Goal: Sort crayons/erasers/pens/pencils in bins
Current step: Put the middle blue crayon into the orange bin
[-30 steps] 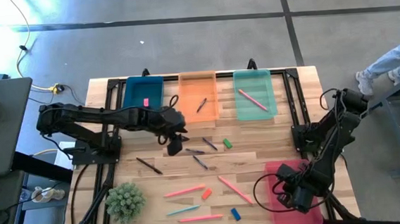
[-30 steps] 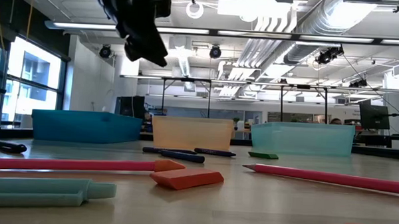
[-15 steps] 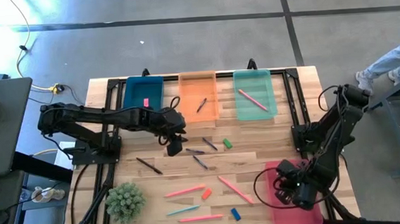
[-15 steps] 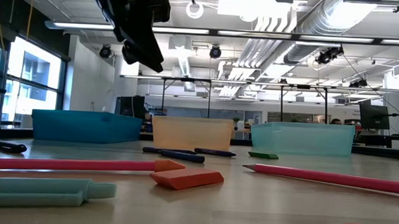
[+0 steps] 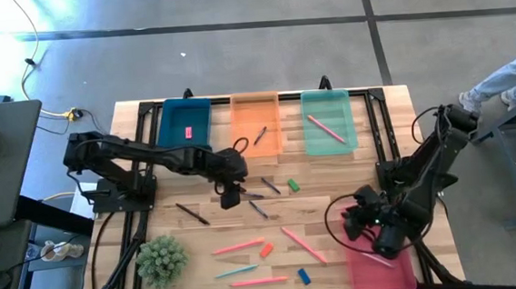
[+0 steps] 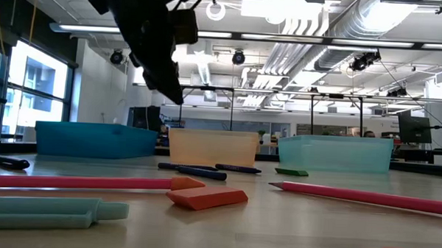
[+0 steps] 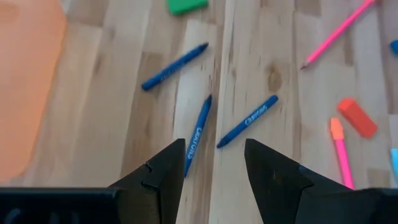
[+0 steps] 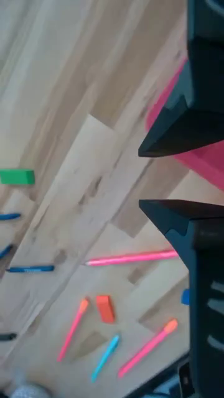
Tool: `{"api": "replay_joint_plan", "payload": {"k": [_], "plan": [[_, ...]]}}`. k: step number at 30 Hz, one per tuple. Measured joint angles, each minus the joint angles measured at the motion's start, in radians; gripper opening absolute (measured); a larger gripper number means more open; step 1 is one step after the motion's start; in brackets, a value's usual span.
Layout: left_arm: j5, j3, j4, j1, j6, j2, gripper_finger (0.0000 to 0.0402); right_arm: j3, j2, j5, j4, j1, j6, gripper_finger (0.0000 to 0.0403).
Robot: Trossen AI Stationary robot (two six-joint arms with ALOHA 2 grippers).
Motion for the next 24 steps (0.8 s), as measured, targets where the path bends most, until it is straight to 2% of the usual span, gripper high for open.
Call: {"api": "replay_joint_plan", "payload": {"k": [13, 19, 24], "plan": [[0.043, 0.001, -0.005, 0.001, 0.025, 0.038, 0.0154, 0.000, 0.000, -0.037, -0.041, -0.087, -0.068, 0.0112], [0.010, 0.080, -0.125, 0.016, 0.075, 0.038, 0.0154, 0.000, 0.000, -0.037, -0.052, -0.105, -0.068, 0.0112], [-0.003, 0.119, -0.128, 0.025, 0.090, 0.037, 0.0154, 0.000, 0.000, -0.037, -0.056, -0.105, -0.068, 0.0112]]}}
